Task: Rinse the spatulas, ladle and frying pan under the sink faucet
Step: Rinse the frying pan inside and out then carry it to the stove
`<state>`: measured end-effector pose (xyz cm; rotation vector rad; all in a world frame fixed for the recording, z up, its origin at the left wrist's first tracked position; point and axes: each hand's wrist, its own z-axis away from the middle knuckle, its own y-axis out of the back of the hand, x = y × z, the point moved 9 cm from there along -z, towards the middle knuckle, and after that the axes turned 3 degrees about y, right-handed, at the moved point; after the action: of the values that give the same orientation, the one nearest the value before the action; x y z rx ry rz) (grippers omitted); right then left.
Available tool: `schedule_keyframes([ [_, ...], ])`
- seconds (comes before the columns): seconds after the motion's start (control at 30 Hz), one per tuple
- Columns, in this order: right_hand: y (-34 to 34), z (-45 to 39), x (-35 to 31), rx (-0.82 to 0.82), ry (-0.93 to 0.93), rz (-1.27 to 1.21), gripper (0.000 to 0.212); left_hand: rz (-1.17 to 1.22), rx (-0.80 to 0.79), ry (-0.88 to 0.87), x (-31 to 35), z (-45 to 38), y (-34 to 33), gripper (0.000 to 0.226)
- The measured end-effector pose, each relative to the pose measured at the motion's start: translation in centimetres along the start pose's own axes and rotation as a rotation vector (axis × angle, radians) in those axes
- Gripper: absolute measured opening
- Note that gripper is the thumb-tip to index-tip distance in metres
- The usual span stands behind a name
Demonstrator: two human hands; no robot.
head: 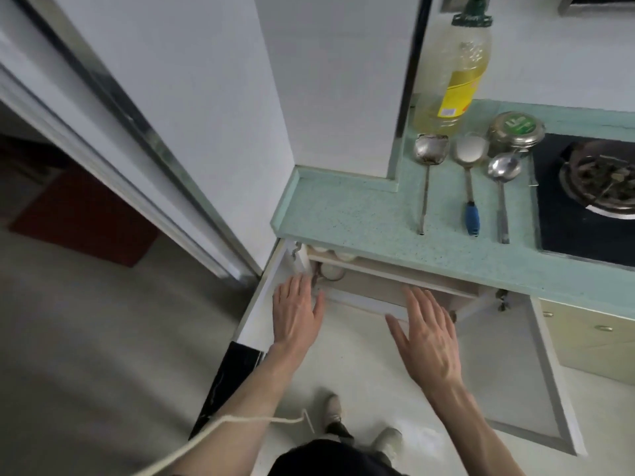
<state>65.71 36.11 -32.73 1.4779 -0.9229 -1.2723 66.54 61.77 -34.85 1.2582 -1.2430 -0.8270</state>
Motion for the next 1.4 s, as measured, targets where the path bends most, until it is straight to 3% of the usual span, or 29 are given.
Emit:
schedule_keyframes([
  [0.2, -2.8, 1.7, 0.2, -0.07, 0.027, 0.016, 0.06, -0.126, -0.123, 0.213, -10.1, 0.1, -4.8, 0.027],
  [0.37, -4.2, 2.7, 0.6, -0.112, -0.018, 0.024, 0.063, -0.206, -0.446, 0.481, -16.6, 1.1, -11.1, 0.069],
  [0.47, -4.9, 2.8, 1.0, -0.147, -0.045, 0.037, 0.061, -0.202, -0.569, 0.565, -18.2, 2.0, -13.3, 0.082],
  [0.77, -6.3, 1.8, 2.6, -0.209, -0.16, 0.025, 0.065, -0.203, -0.514, 0.512, -15.5, 2.1, -12.8, 0.054],
  [0.93, -6.3, 2.0, 6.3, -0.183, -0.237, 0.007, 0.061, 0.043, -0.521, 0.522, -9.2, 3.1, -13.6, 0.043],
  [1.1, -5.3, 2.4, 11.4, -0.177, -0.323, 0.029, 0.06, 0.407, -0.481, 0.736, -2.4, 2.3, -15.9, 0.031],
  [1.23, -4.0, 3.3, 17.8, -0.187, -0.447, 0.045, 0.061, 0.759, -0.461, 0.953, 1.1, 0.6, -22.0, 0.015],
  [1.4, -3.6, 3.9, 25.4, -0.226, -0.595, 0.055, 0.066, 1.065, -0.459, 1.12, 5.2, -2.6, -22.9, 0.016],
])
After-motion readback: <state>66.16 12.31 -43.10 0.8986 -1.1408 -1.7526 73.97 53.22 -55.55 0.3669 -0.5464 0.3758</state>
